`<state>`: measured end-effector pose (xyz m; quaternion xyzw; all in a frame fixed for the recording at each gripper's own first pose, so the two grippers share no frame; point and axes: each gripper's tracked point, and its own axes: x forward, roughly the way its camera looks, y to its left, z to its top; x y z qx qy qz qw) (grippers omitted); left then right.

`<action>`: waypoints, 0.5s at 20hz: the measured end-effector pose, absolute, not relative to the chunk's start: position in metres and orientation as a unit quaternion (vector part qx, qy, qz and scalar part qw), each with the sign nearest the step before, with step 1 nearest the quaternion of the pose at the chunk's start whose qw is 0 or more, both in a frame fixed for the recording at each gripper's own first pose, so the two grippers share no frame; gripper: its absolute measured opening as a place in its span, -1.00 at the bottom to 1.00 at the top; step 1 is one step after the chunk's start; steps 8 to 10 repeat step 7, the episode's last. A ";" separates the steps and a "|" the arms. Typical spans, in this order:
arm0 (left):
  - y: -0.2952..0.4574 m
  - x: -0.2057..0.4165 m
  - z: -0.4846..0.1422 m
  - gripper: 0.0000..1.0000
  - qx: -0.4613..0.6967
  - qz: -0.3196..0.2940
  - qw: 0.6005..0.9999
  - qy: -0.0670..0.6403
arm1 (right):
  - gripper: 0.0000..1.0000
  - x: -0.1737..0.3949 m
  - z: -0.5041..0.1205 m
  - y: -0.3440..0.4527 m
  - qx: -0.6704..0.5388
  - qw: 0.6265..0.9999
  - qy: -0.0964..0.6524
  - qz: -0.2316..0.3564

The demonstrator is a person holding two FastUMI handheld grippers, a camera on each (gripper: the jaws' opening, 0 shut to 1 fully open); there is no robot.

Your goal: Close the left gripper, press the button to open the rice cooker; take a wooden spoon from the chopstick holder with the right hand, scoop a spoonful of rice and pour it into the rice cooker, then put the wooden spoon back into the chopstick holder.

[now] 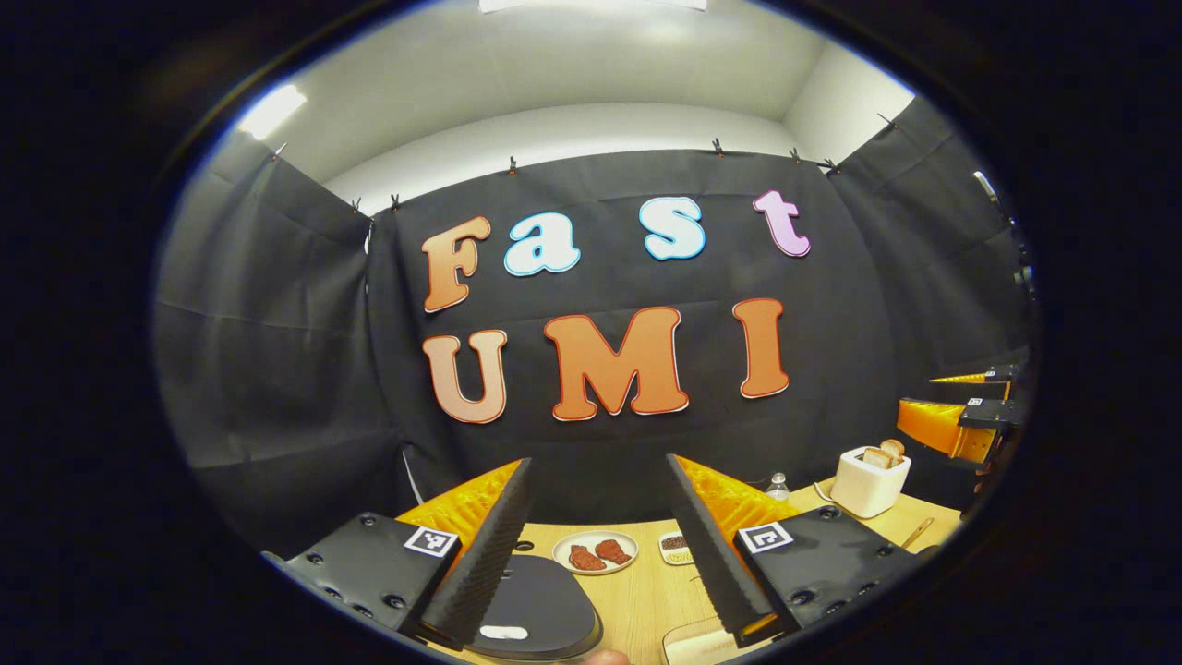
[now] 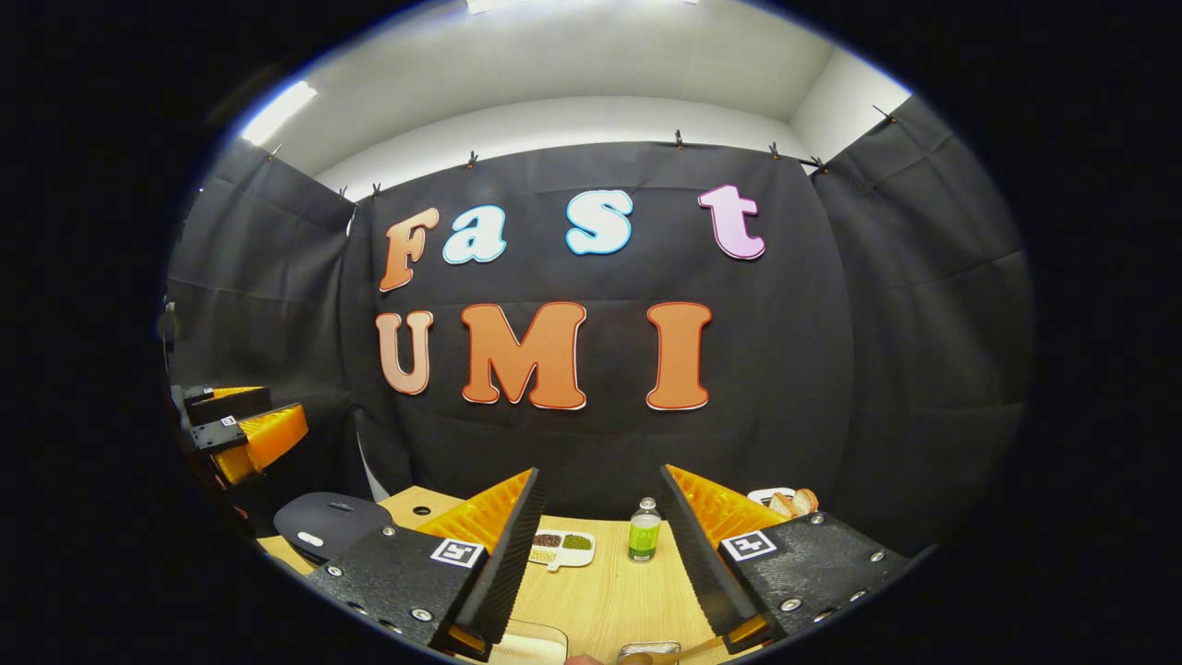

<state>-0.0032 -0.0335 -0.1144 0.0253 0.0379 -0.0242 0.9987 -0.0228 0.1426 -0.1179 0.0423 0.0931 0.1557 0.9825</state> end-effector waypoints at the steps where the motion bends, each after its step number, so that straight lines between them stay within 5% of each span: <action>1: -0.033 -0.002 -0.114 0.80 0.024 -0.028 0.999 0.037 | 0.57 -0.023 -0.117 0.143 0.041 0.983 0.091 0.157; 10: -0.026 -0.002 -0.116 0.80 0.035 -0.029 0.998 0.039 | 0.57 -0.023 -0.115 0.150 0.046 0.981 0.087 0.165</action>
